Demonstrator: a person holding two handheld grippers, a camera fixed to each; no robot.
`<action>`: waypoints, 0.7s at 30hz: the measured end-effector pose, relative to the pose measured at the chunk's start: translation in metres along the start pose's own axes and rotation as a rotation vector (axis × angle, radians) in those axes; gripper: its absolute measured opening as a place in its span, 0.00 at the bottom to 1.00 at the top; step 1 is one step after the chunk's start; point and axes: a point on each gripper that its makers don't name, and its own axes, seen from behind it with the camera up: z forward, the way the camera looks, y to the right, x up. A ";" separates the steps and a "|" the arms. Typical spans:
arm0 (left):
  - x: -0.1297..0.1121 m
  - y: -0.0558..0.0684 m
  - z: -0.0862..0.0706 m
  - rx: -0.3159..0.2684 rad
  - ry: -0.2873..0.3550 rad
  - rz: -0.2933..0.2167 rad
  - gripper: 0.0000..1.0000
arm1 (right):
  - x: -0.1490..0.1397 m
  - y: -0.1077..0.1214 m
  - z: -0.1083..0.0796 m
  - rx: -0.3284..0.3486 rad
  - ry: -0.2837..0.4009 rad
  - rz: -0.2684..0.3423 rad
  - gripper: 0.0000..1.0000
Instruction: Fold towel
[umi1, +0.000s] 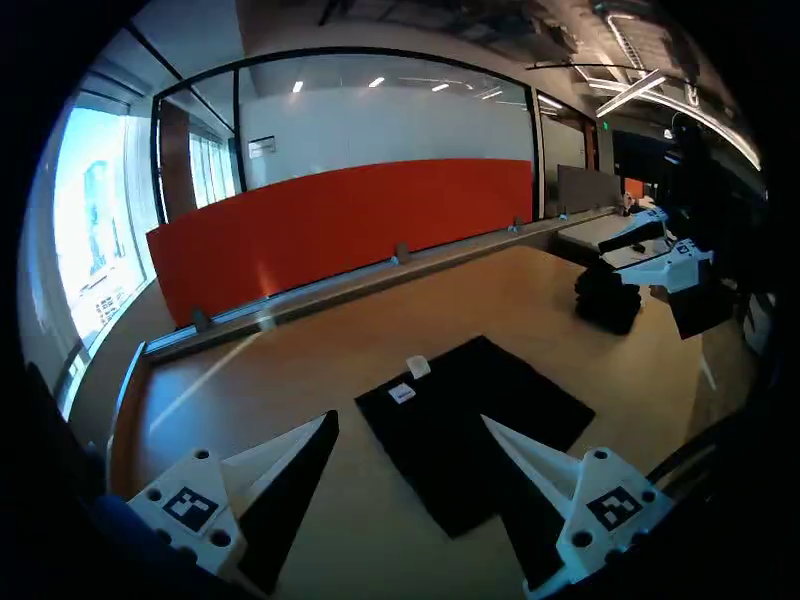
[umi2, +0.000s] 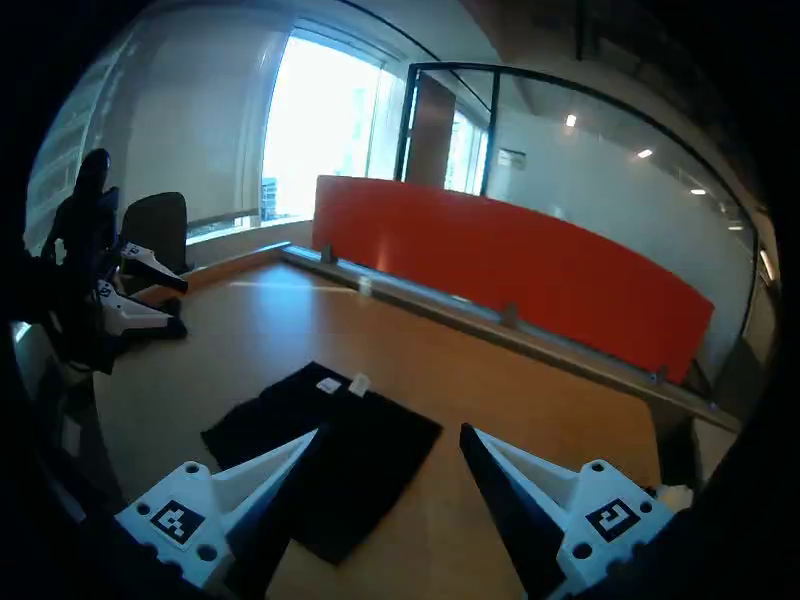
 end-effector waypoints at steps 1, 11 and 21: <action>-0.006 0.003 0.002 -0.005 -0.011 0.001 0.94 | -0.005 -0.001 0.002 0.002 -0.007 0.003 1.00; -0.064 0.026 0.025 -0.055 -0.108 0.023 0.94 | -0.057 -0.010 0.019 0.018 -0.079 0.001 1.00; -0.115 0.042 0.049 -0.105 -0.204 0.050 0.94 | -0.108 -0.027 0.038 0.052 -0.149 -0.011 1.00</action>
